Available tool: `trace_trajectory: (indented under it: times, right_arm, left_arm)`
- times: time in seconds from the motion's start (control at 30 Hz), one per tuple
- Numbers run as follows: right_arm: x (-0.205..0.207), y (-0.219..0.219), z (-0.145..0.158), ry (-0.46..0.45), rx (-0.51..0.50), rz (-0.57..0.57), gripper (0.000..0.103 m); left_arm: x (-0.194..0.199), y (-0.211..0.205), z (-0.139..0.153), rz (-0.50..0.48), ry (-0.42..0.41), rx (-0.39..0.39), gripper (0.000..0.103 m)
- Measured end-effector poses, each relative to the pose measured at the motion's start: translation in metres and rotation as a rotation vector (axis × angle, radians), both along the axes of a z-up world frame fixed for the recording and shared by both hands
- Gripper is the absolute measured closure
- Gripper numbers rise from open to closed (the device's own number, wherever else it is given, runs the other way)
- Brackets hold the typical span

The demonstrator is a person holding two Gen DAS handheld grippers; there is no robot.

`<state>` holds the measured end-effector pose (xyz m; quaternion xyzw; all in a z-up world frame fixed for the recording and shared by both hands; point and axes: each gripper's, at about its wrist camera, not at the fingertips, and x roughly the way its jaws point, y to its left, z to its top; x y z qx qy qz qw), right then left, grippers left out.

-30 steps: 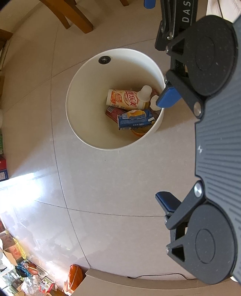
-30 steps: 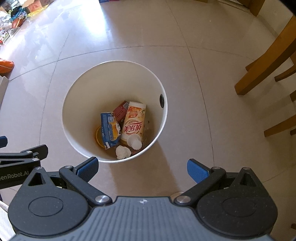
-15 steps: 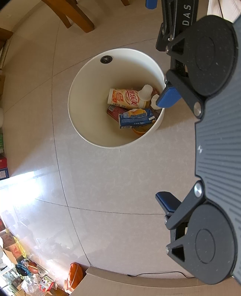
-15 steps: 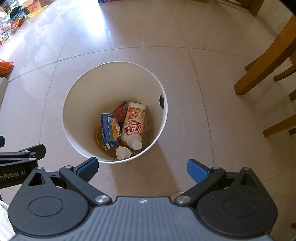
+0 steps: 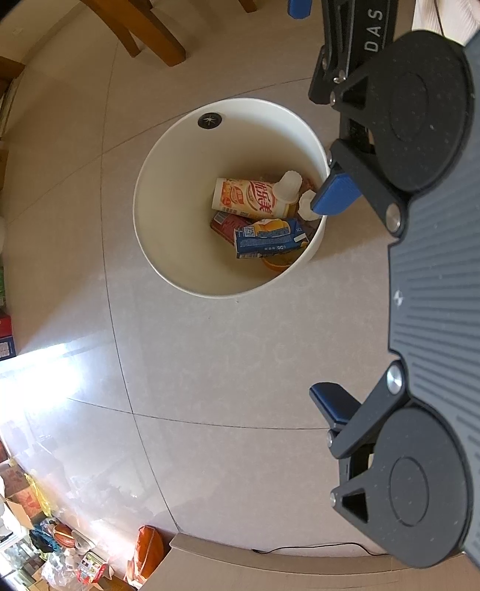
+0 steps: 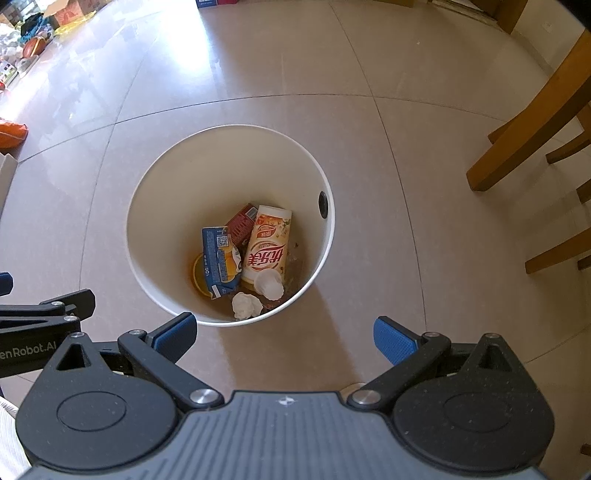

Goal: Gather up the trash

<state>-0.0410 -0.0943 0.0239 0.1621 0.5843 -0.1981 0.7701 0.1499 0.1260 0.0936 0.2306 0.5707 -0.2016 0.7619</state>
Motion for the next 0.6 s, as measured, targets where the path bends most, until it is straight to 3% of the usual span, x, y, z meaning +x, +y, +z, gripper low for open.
trace_trajectory:
  times: [0.6]
  right_arm:
    - [-0.0003, -0.0012, 0.0003, -0.001, 0.004, -0.006, 0.000]
  left_arm:
    - [-0.0001, -0.0036, 0.0006, -0.003, 0.005, 0.005, 0.006]
